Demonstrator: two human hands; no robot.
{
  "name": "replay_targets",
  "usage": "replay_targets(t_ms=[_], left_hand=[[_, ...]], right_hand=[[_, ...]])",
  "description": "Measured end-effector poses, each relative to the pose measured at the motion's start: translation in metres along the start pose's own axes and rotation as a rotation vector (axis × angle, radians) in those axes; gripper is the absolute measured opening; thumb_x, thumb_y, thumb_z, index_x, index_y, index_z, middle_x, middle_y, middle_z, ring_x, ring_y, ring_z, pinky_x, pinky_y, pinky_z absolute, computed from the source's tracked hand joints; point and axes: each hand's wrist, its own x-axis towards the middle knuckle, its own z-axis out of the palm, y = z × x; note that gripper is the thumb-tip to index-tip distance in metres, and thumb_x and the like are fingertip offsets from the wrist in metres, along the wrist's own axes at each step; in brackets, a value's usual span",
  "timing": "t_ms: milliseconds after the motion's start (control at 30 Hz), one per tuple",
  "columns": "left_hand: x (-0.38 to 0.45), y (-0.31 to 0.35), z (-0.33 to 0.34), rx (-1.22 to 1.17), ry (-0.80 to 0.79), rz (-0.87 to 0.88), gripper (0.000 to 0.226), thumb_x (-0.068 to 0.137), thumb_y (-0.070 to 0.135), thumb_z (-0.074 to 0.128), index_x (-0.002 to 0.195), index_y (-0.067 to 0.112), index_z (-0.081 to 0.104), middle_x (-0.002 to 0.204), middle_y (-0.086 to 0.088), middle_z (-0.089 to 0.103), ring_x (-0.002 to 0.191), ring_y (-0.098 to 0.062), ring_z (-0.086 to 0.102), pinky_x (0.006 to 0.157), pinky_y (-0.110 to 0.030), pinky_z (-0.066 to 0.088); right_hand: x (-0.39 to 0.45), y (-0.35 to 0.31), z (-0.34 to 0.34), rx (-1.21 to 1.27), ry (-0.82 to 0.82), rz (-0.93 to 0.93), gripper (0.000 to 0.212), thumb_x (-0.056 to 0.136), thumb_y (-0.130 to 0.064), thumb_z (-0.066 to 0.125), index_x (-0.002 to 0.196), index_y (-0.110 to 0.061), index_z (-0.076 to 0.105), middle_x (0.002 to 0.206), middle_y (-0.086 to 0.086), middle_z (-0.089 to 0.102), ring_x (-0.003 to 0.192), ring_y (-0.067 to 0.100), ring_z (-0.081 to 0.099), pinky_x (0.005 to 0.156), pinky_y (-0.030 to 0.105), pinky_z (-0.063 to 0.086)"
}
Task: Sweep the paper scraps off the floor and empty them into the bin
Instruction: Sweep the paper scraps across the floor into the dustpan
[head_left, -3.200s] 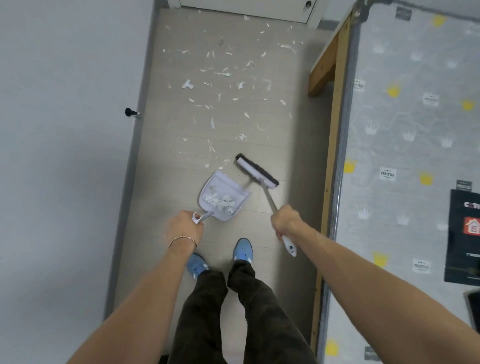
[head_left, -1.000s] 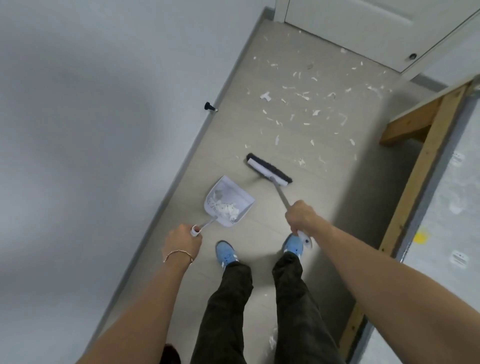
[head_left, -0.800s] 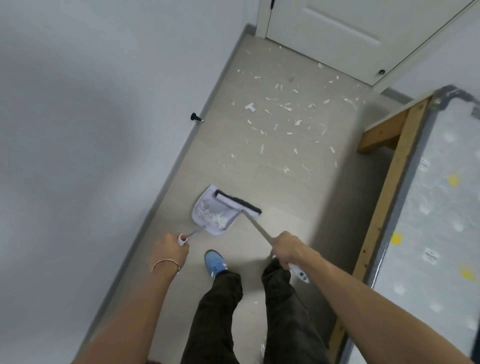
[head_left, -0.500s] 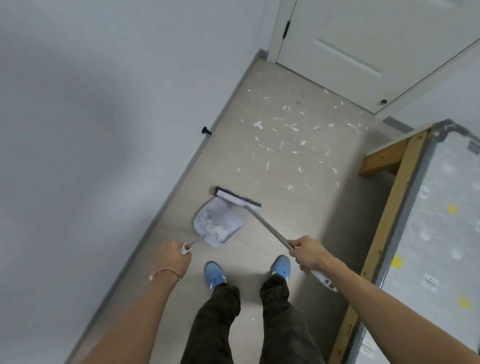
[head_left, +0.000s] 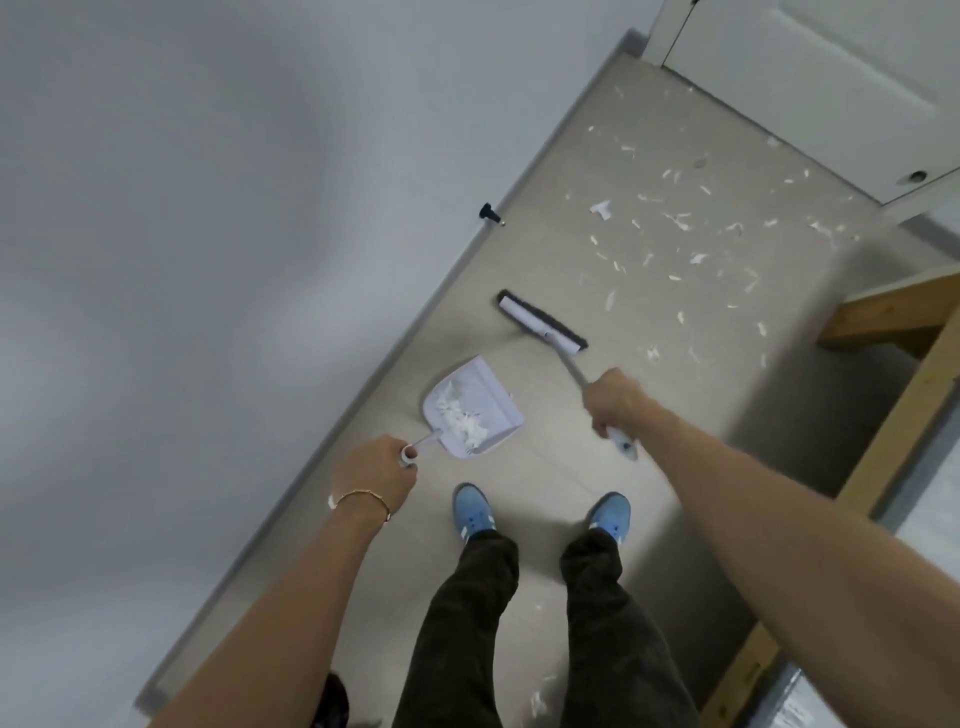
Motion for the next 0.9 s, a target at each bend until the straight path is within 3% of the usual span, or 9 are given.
replay_targets(t_ms=[100, 200, 333, 467, 600, 733, 900], left_hand=[[0.0, 0.0, 0.0, 0.01, 0.008, -0.002, 0.021, 0.089, 0.03, 0.054, 0.085, 0.017, 0.071, 0.086, -0.007, 0.07, 0.071, -0.026, 0.057, 0.059, -0.027, 0.036], [0.001, 0.001, -0.002, 0.017, 0.001, 0.016, 0.02, 0.088, 0.029, 0.055, 0.087, 0.017, 0.072, 0.089, -0.007, 0.071, 0.081, -0.029, 0.065, 0.06, -0.027, 0.037], [0.001, 0.001, -0.009, 0.003, -0.005, 0.027, 0.02, 0.089, 0.028, 0.056, 0.089, 0.015, 0.071, 0.094, -0.01, 0.071, 0.089, -0.032, 0.066, 0.062, -0.026, 0.037], [-0.003, 0.006, -0.019, -0.009, -0.001, 0.016, 0.026, 0.094, 0.028, 0.051, 0.097, 0.013, 0.072, 0.099, -0.013, 0.07, 0.093, -0.034, 0.066, 0.065, -0.026, 0.039], [-0.005, 0.011, -0.026, 0.019, -0.004, 0.046, 0.026, 0.095, 0.029, 0.051, 0.099, 0.016, 0.072, 0.103, -0.012, 0.071, 0.095, -0.033, 0.066, 0.066, -0.026, 0.039], [-0.001, 0.028, -0.033, 0.066, 0.003, 0.093, 0.024, 0.091, 0.029, 0.052, 0.096, 0.017, 0.072, 0.1, -0.011, 0.071, 0.093, -0.033, 0.066, 0.067, -0.028, 0.045], [0.007, 0.075, -0.034, 0.146, 0.015, 0.176, 0.025, 0.092, 0.029, 0.05, 0.094, 0.018, 0.072, 0.096, -0.01, 0.071, 0.09, -0.034, 0.065, 0.069, -0.03, 0.05]], right_hand=[[-0.013, 0.003, 0.043, 0.108, -0.103, -0.01, 0.025, 0.074, 0.001, 0.069, 0.096, -0.001, 0.057, 0.075, 0.008, 0.054, 0.061, 0.021, 0.054, 0.045, 0.028, 0.04], [-0.032, 0.017, 0.061, 0.5, -0.198, 0.02, 0.006, 0.086, -0.009, 0.055, 0.081, -0.012, 0.053, 0.068, 0.007, 0.055, 0.056, 0.02, 0.053, 0.05, 0.031, 0.044], [-0.065, 0.041, 0.063, 0.77, -0.247, 0.037, 0.014, 0.091, -0.006, 0.052, 0.097, -0.01, 0.065, 0.063, 0.004, 0.052, 0.054, 0.018, 0.051, 0.043, 0.025, 0.04], [-0.088, 0.063, 0.059, 0.994, -0.191, 0.076, 0.029, 0.093, -0.003, 0.047, 0.11, -0.023, 0.059, 0.064, 0.009, 0.045, 0.037, 0.013, 0.037, 0.035, 0.018, 0.032], [-0.086, 0.086, 0.044, 1.202, -0.097, 0.136, 0.03, 0.094, -0.003, 0.046, 0.117, -0.019, 0.057, 0.065, 0.01, 0.044, 0.034, 0.011, 0.033, 0.033, 0.017, 0.028], [-0.077, 0.108, 0.018, 1.278, -0.021, 0.192, 0.016, 0.095, -0.006, 0.043, 0.101, -0.005, 0.057, 0.065, 0.011, 0.043, 0.037, 0.011, 0.033, 0.034, 0.018, 0.025], [-0.055, 0.159, -0.012, 1.255, 0.046, 0.283, 0.015, 0.094, 0.005, 0.041, 0.087, 0.003, 0.054, 0.064, 0.012, 0.042, 0.036, 0.013, 0.033, 0.032, 0.017, 0.027]])
